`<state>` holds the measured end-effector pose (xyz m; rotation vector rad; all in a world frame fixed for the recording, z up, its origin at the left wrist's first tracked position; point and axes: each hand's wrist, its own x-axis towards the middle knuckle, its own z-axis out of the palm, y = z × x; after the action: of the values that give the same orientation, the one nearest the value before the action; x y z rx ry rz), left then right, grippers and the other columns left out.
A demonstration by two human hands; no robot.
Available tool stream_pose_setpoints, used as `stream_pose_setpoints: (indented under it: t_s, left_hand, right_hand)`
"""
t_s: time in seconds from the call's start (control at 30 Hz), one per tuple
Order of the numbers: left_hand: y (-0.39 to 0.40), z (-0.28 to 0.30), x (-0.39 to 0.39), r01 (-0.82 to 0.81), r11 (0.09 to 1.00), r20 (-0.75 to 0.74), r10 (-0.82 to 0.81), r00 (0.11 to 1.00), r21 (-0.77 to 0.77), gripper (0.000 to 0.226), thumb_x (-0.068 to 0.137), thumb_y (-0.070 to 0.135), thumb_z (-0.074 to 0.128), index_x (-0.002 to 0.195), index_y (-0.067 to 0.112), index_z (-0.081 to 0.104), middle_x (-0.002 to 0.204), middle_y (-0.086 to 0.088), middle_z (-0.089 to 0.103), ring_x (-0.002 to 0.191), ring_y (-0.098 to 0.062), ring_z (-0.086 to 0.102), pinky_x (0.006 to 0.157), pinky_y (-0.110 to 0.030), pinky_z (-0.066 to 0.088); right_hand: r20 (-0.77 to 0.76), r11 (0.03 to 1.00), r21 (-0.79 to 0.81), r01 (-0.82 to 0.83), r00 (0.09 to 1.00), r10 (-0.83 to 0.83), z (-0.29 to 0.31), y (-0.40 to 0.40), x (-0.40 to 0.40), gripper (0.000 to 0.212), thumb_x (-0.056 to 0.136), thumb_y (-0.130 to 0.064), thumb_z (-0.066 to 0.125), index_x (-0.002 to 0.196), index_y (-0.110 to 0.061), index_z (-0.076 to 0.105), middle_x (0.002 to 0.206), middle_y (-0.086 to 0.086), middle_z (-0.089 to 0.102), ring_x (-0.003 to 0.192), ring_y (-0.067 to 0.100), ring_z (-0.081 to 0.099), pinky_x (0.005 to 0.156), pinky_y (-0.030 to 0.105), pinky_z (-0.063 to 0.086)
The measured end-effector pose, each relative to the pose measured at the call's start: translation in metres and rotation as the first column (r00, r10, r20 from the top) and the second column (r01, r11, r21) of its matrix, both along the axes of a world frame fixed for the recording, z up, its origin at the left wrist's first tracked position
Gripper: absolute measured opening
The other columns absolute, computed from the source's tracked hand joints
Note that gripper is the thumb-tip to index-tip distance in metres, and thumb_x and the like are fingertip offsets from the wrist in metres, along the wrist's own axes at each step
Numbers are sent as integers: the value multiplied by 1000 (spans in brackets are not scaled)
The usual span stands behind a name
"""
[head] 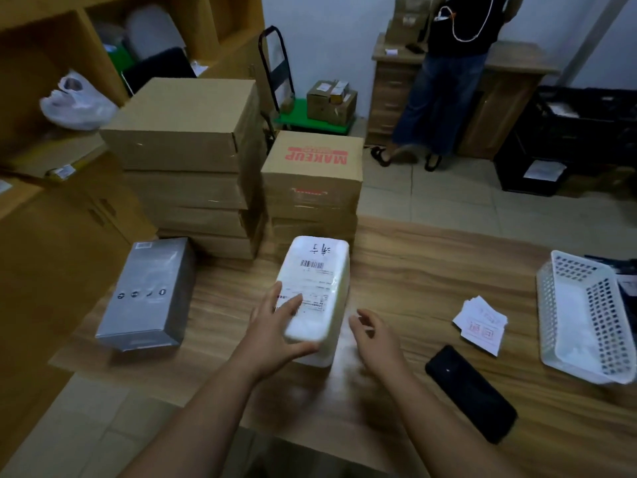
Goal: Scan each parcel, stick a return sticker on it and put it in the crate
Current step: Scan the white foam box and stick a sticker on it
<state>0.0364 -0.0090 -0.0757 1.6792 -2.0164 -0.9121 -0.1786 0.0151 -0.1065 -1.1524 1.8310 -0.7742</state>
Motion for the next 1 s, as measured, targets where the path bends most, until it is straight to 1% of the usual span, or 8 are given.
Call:
stream_pose_setpoints:
  t_s: [0.17,0.27,0.4,0.53,0.7,0.8,0.9,1.0]
  left_hand:
    - [5,-3,-57,46,995,52,-42,998,-84,87,65,52,83,140,26,48,160,7,16,143,-19,22,114,-27,20]
    - [8,-2,-91,52,996,48,-48,998,-76,86,67,49,83,141,24,48,160,5,16,142,-21,22,114,-28,21]
    - [9,-2,-118,51,996,43,-47,998,-79,83,70,43,84,142,22,48,161,2,15,143,-23,21,114,-29,20]
    - [8,-4,-121,7,998,25,-5,1000,-60,81,68,41,86,140,25,51,161,1,12,144,-22,23,115,-29,20]
    - [14,2,-126,-54,998,-30,55,998,33,79,69,40,86,138,28,51,158,-4,11,142,-20,27,111,-22,23]
    - [15,7,-128,-30,997,195,42,980,-65,83,68,63,75,140,37,45,159,0,11,142,-23,22,114,-36,23]
    - [16,15,-138,102,983,425,-26,905,-156,92,63,88,37,143,42,35,162,5,3,144,-24,13,116,-48,12]
    - [18,16,-150,201,964,522,-82,849,-175,92,66,89,19,143,41,37,160,6,18,149,-27,8,114,-59,3]
  right_hand:
    - [126,997,-27,-76,989,79,-1,18,-48,32,98,-39,54,126,-26,60,116,-9,65,92,2,61,79,20,49]
    - [-160,1000,-25,12,987,-16,-11,42,-107,40,97,-46,51,130,-26,57,118,-8,61,105,7,56,86,25,45]
    - [-592,979,191,-78,786,178,-35,92,-177,64,88,-57,51,147,-38,33,146,-3,37,132,18,35,101,35,40]
    - [-626,894,426,-139,668,402,-53,117,-186,79,90,-65,41,153,-43,0,159,4,13,143,25,19,112,42,26]
    - [-644,927,349,-136,684,343,-50,116,-186,75,87,-63,48,152,-45,14,150,-4,30,134,17,30,106,35,32]
    - [-660,951,297,-90,700,273,-40,111,-183,74,81,-64,51,149,-46,26,142,-7,39,130,15,35,102,34,34]
    - [-639,964,259,-69,735,224,-28,104,-177,74,78,-63,52,147,-44,31,134,-9,43,128,14,35,100,33,35]
    - [-614,980,192,-48,773,158,-16,99,-173,74,76,-61,55,145,-43,36,132,-11,45,127,13,37,100,34,38]
